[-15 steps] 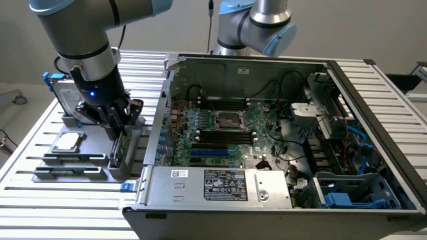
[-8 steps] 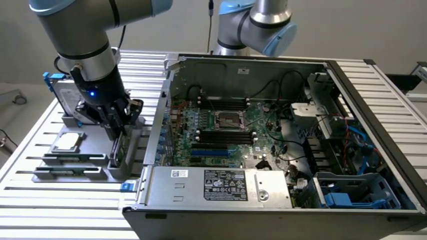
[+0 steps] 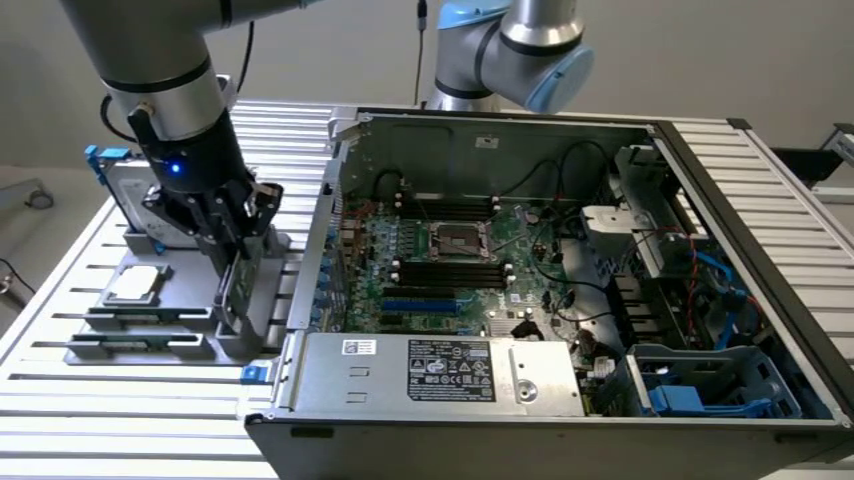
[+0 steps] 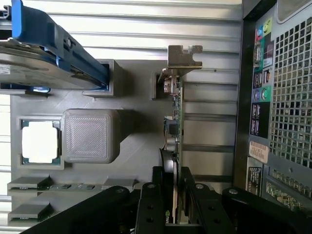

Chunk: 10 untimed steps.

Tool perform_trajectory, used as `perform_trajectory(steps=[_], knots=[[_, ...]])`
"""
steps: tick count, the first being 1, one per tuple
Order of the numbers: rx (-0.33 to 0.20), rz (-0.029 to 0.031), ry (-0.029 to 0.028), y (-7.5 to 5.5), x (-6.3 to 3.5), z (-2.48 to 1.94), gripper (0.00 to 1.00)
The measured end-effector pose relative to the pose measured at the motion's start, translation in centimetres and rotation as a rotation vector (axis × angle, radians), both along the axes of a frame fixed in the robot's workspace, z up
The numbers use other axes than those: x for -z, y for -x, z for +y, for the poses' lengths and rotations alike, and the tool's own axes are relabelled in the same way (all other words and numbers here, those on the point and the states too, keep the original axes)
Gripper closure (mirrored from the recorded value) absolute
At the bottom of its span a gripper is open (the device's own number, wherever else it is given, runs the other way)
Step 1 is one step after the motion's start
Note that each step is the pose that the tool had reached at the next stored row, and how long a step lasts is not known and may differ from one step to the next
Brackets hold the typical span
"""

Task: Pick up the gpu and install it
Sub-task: 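Pick up the gpu and move the gpu toward the slot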

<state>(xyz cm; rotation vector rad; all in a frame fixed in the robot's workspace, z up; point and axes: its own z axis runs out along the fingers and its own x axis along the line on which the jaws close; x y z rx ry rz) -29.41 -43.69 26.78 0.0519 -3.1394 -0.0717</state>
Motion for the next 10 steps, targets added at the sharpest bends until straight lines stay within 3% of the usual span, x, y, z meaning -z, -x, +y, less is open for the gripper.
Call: perform_trajectory(steps=[10], knots=[[0.001,0.0000,0.0000,0.0,-4.52,0.00,0.74]])
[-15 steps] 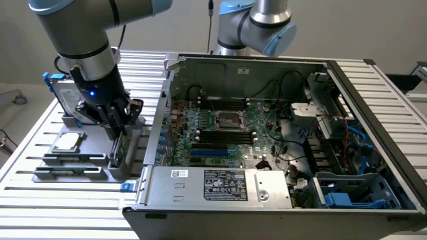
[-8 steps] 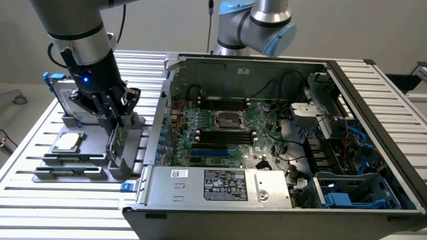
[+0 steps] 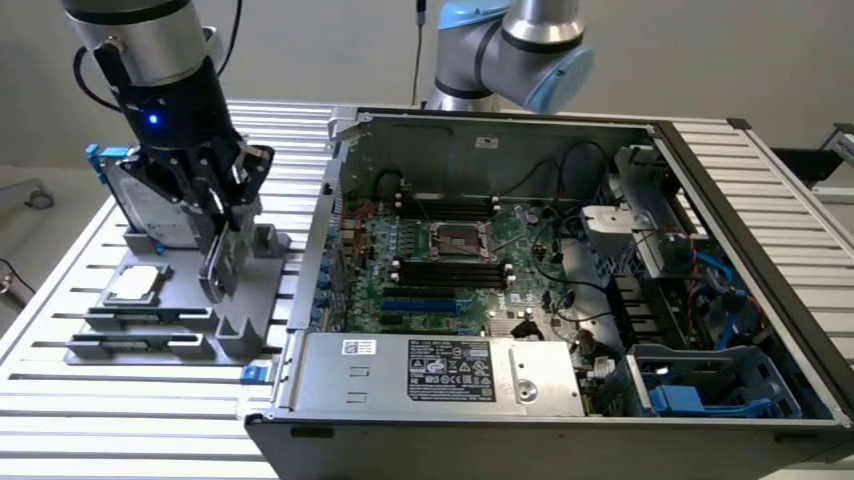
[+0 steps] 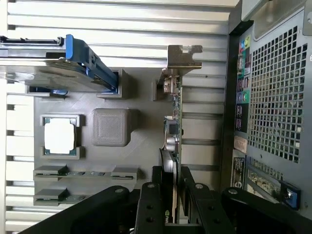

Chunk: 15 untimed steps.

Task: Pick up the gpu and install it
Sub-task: 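Pick up the gpu and move the gpu toward the slot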

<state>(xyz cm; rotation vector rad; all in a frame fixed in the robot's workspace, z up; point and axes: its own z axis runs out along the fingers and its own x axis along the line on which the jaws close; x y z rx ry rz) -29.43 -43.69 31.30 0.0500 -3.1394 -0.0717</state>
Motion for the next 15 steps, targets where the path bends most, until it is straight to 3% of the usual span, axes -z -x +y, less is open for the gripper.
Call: perform_trajectory(steps=[7,15], knots=[[0.000,0.0001,0.0000,-0.4,-3.19,-0.03,0.74],[0.000,0.0062,-0.0001,-3.8,-6.84,-0.08,0.74]])
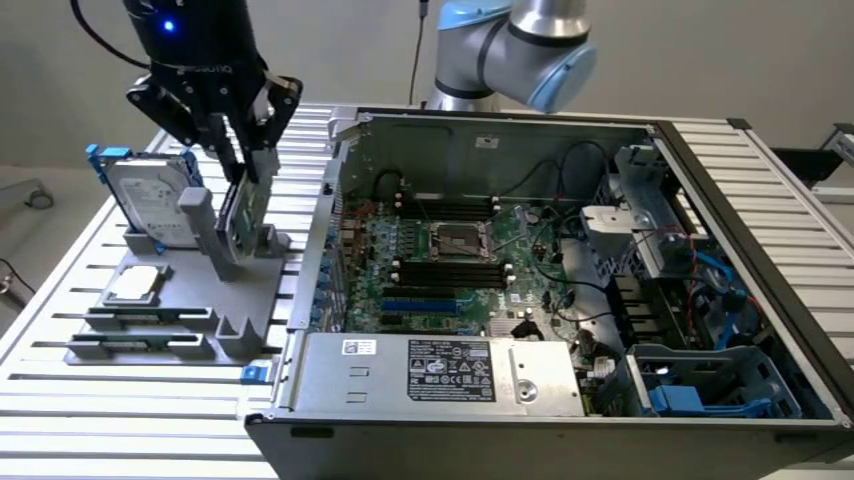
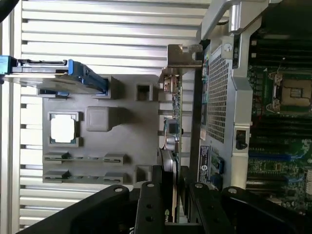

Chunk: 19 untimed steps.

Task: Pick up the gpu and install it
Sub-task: 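Pick up the gpu and move the gpu toward the slot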

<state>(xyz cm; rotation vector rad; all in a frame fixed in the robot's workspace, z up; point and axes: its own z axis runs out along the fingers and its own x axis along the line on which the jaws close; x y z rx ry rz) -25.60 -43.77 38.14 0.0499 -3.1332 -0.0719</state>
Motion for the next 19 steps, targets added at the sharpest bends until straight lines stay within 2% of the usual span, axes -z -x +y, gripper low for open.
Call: perform_trajectory(steps=[8,12,16,19], knots=[[0.000,0.0111,-0.0001,-3.6,-3.64,-0.11,0.74],[0.000,0.0204,0.0000,-5.4,-5.31,-0.15,0.74],[0.000,0.0345,0.0007,-7.3,-5.65,-0.15,0.74],[0.000,0.0378,0.0034,-8.7,-5.64,-0.16,0.74]])
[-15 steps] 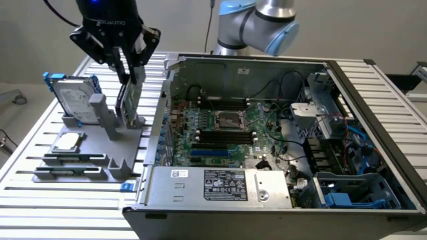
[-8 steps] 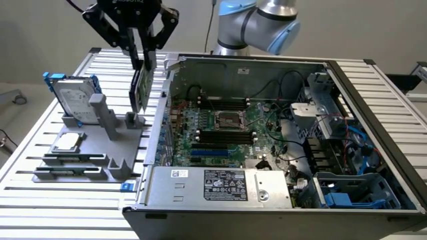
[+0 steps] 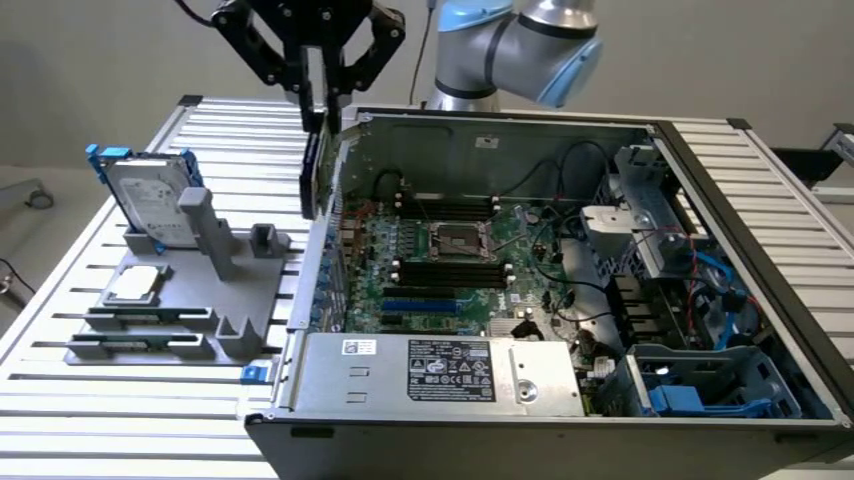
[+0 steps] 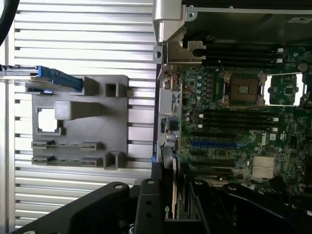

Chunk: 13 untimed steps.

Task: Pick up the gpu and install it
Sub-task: 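Pick up the gpu and move the gpu toward the slot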

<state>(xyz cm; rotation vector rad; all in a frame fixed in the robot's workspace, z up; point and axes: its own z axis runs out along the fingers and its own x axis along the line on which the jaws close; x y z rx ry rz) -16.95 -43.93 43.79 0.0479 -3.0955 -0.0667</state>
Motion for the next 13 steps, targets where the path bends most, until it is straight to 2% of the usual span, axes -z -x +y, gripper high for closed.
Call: perform_trajectory(steps=[2,6,8,13], knots=[[0.000,0.0003,0.0031,-0.9,0.04,0.00,0.74],[0.000,0.0003,0.0166,-2.7,0.24,0.00,0.74],[0.000,0.0003,0.0215,-3.6,0.40,0.00,0.74],[0.000,0.0004,0.0241,-5.9,1.13,0.05,0.74]])
